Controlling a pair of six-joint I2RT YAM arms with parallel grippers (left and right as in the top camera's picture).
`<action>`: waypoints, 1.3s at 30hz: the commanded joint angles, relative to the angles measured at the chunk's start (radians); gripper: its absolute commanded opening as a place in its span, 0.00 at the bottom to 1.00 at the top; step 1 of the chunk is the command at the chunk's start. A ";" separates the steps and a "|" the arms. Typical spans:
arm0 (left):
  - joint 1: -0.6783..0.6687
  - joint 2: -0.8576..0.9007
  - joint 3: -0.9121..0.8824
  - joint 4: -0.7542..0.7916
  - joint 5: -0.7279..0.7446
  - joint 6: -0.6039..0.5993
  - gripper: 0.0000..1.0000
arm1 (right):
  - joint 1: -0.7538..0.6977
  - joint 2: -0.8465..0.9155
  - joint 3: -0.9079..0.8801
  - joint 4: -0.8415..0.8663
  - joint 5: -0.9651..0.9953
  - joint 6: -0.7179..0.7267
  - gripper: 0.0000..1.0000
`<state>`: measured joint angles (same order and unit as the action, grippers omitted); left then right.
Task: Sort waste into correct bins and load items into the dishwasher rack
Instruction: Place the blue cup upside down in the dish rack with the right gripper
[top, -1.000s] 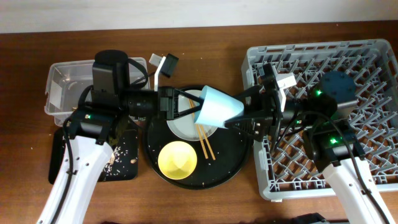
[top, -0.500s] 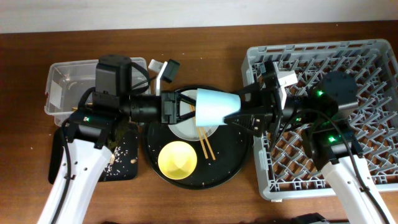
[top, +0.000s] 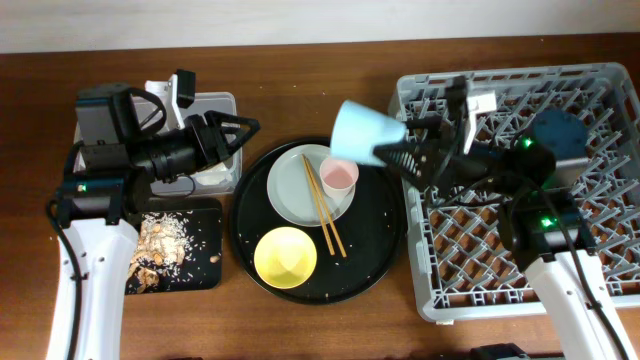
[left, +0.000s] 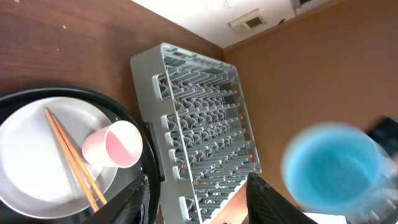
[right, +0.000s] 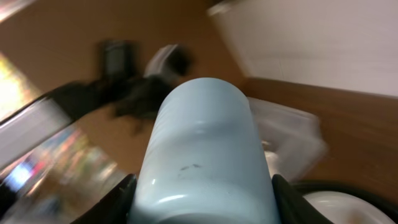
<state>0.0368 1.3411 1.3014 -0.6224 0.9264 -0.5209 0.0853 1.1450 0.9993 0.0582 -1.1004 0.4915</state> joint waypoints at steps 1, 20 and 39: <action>0.005 0.001 -0.006 0.000 -0.008 0.026 0.49 | -0.032 0.007 0.016 -0.182 0.443 -0.120 0.45; 0.005 0.001 -0.006 -0.267 -0.397 0.108 0.65 | -0.049 0.237 0.263 -0.736 1.114 -0.436 0.45; 0.005 0.001 -0.006 -0.289 -0.404 0.109 0.70 | -0.160 0.484 0.263 -0.716 1.026 -0.462 0.71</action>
<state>0.0372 1.3411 1.2968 -0.9092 0.5297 -0.4263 -0.0727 1.6279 1.2457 -0.6643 -0.0700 0.0383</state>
